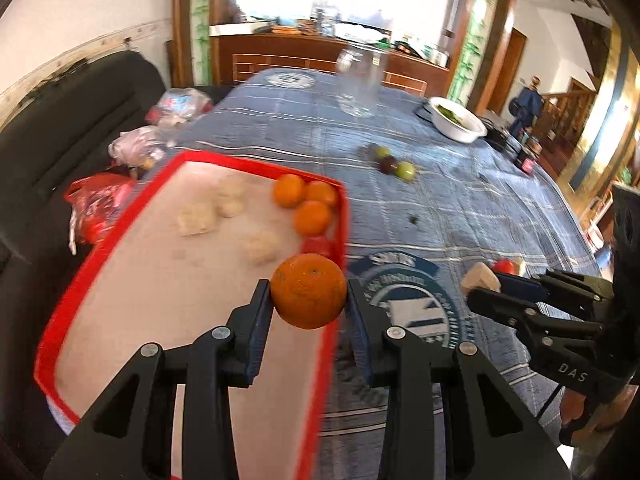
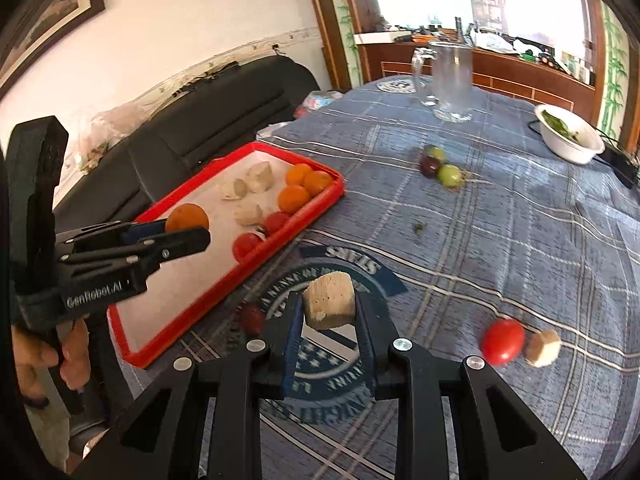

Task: Organize fruits
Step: 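Carry the cork cube in the right gripper while the left carries the orange over the tray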

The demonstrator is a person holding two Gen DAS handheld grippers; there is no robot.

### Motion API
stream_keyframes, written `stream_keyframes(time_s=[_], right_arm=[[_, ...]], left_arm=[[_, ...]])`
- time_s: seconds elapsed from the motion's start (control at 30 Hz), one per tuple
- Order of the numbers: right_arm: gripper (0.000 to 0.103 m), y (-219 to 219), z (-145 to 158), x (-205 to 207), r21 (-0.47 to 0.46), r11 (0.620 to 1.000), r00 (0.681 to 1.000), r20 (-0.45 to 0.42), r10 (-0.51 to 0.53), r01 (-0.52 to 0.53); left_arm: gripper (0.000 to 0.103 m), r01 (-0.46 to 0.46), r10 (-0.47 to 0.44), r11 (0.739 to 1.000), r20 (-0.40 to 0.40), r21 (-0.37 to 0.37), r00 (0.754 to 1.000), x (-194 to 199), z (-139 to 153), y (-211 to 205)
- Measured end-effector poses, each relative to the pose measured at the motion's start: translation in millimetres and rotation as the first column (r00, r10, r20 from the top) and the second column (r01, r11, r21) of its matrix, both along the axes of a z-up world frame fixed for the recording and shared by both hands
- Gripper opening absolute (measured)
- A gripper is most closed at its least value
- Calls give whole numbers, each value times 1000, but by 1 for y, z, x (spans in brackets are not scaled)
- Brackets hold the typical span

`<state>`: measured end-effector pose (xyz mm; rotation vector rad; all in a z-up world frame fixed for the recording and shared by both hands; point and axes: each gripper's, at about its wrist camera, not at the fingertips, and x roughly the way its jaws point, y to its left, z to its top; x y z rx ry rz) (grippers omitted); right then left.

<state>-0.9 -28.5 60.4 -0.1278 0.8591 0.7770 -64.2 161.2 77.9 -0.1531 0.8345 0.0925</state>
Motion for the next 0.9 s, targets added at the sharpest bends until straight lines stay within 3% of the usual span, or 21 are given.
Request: stream_keyframes(time_s=[0.27,0.5,0.63,0.9], right_arm=[[26,42,9,0,16,995,995,4,96,-96],[26,90,13,26,47,985,984,-51,169,-167],[26,116,8,53,57,985,980,-110,165,-160],[26,165,-6,82,18,984,974,-146,176,-175]], left_arm=[[34,-88,87,996,-31,-25,996,-3,-8,46],[34,-94,91,995,-72,-33,993,10,-22,58],[34,-98,94,995,-92,-33,991,22,-26,63],[34,-115,108,992,-129,-47,986,43,-37,72]])
